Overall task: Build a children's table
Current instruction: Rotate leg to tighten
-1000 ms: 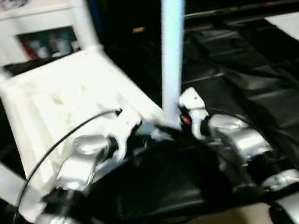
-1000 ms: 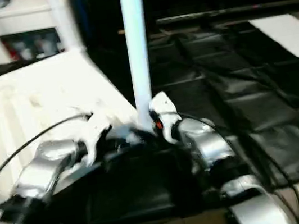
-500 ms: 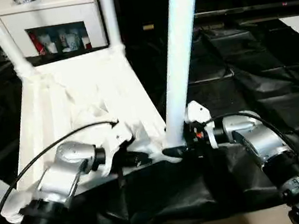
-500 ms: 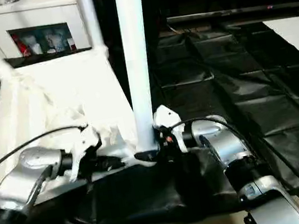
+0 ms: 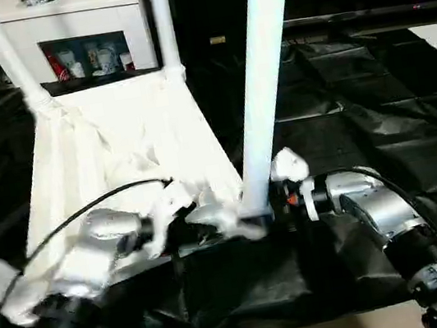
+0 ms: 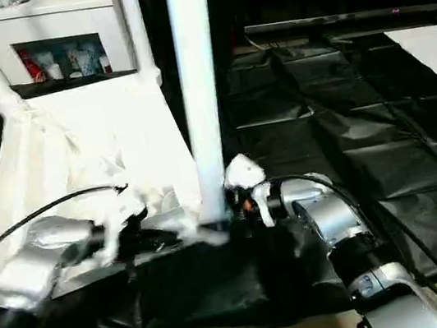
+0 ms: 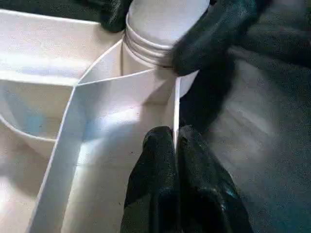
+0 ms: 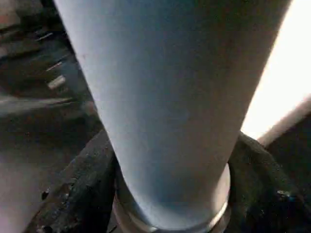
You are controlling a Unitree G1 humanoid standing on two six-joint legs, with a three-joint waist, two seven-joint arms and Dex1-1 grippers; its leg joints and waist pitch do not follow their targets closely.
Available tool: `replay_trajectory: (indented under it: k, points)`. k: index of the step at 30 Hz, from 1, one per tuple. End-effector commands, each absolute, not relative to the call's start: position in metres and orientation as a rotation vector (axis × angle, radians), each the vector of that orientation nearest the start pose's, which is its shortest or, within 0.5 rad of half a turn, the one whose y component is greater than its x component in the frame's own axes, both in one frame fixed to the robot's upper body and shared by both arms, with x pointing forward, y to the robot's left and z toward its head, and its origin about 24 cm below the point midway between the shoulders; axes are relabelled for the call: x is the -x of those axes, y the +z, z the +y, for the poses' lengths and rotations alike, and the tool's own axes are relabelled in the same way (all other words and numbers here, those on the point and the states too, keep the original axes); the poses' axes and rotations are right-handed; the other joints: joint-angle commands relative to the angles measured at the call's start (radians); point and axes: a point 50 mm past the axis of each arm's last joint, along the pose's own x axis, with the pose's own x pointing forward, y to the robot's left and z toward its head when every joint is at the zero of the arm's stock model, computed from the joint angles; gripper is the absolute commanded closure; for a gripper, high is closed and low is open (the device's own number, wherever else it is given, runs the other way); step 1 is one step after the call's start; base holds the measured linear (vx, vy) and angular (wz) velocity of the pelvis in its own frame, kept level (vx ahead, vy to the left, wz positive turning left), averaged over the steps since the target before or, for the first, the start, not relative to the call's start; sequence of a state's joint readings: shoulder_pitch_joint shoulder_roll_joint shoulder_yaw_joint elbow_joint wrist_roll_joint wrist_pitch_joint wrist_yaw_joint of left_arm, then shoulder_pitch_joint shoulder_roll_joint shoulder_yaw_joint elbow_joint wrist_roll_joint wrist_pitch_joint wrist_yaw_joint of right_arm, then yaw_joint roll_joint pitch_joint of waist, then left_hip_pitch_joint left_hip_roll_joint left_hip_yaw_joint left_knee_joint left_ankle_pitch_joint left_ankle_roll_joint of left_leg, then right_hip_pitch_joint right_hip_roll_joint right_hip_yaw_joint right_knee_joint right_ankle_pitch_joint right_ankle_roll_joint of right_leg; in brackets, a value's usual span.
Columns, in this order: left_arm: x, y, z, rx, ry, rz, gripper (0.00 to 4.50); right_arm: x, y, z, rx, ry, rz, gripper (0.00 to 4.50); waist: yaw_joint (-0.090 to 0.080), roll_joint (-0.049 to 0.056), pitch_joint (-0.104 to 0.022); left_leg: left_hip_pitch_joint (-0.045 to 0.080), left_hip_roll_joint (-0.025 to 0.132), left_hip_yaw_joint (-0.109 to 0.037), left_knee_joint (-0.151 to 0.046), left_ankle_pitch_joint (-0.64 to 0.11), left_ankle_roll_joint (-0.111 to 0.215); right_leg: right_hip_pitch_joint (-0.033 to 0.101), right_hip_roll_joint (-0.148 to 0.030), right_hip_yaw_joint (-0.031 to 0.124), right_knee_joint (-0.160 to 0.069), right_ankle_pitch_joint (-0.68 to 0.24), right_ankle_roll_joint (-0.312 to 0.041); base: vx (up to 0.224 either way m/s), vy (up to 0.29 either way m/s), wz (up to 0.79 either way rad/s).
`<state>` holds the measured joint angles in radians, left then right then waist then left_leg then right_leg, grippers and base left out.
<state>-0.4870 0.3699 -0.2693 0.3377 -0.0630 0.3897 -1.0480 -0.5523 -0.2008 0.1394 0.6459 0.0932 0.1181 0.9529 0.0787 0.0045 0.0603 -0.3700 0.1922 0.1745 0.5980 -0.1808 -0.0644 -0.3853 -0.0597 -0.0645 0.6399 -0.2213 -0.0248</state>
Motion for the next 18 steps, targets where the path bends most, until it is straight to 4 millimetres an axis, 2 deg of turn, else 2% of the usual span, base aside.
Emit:
replay_trajectory:
  k: [1, 3, 4, 7, 9, 13, 15, 18]
  points:
    - [-0.318, 0.072, 0.105, -0.188, -1.115, 0.359, 4.5, -0.329, 0.033, -0.096, 0.037, 0.949, 0.341, 1.8, -0.006, -0.011, -0.061, 0.009, 0.038, -0.014, -0.074, -0.177, 0.003, 0.045, -0.089, 0.055, -0.094, -0.231, -0.2, 0.0, 0.0, 0.0]
    - [-0.327, 0.073, 0.097, -0.182, -1.042, 0.349, 4.5, -0.332, 0.029, -0.089, 0.008, 0.865, 0.353, 1.81, -0.018, -0.011, -0.065, 0.008, 0.036, -0.013, -0.07, -0.153, 0.006, 0.045, -0.087, 0.057, -0.092, -0.2, -0.194, 0.0, 0.0, 0.0]
    - [-0.329, 0.074, 0.095, -0.18, -1.027, 0.347, 4.5, -0.333, 0.028, -0.086, 0.002, 0.843, 0.358, 1.81, -0.018, -0.011, -0.065, 0.008, 0.036, -0.013, -0.07, -0.153, 0.006, 0.045, -0.087, 0.057, -0.092, -0.2, -0.194, 0.0, 0.0, 0.0]
    - [-0.334, 0.075, 0.089, -0.182, -0.976, 0.336, 4.5, -0.334, 0.026, -0.078, -0.004, 0.791, 0.365, 1.81, -0.025, -0.008, -0.069, 0.003, 0.035, -0.013, -0.067, -0.106, 0.031, 0.048, -0.084, 0.055, -0.085, -0.095, -0.212, 0.0, 0.0, 0.0]
    - [-0.34, 0.076, 0.076, -0.197, -0.919, 0.312, 4.5, -0.337, 0.024, -0.06, -0.007, 0.691, 0.367, 1.81, -0.026, -0.005, -0.071, 0.005, 0.035, -0.012, -0.065, -0.094, 0.036, 0.047, -0.083, 0.055, -0.082, -0.062, -0.223, 0.0, 0.0, 0.0]
    - [-0.337, 0.075, 0.066, -0.202, -0.952, 0.298, 4.5, -0.334, 0.027, -0.042, -0.018, 0.735, 0.323, 1.81, -0.028, -0.002, -0.069, 0.006, 0.037, -0.012, -0.066, -0.128, 0.041, 0.048, -0.086, 0.055, -0.085, -0.074, -0.232, 0.0, 0.0, 0.0]
    - [-0.334, 0.075, 0.065, -0.205, -0.992, 0.289, 4.5, -0.333, 0.029, -0.04, -0.061, 0.772, 0.318, 1.25, -0.028, -0.002, -0.067, 0.007, 0.037, -0.012, -0.068, -0.14, 0.043, 0.048, -0.086, 0.055, -0.088, -0.093, -0.228, 0.0, 0.0, 0.0]
    - [-0.328, 0.074, 0.069, -0.201, -1.047, 0.289, 4.5, -0.332, 0.031, -0.045, -0.056, 0.82, 0.314, 1.09, -0.029, -0.001, -0.067, 0.004, 0.039, -0.013, -0.069, -0.142, 0.048, 0.05, -0.086, 0.055, -0.087, -0.092, -0.225, 0.0, 0.0, 0.0]
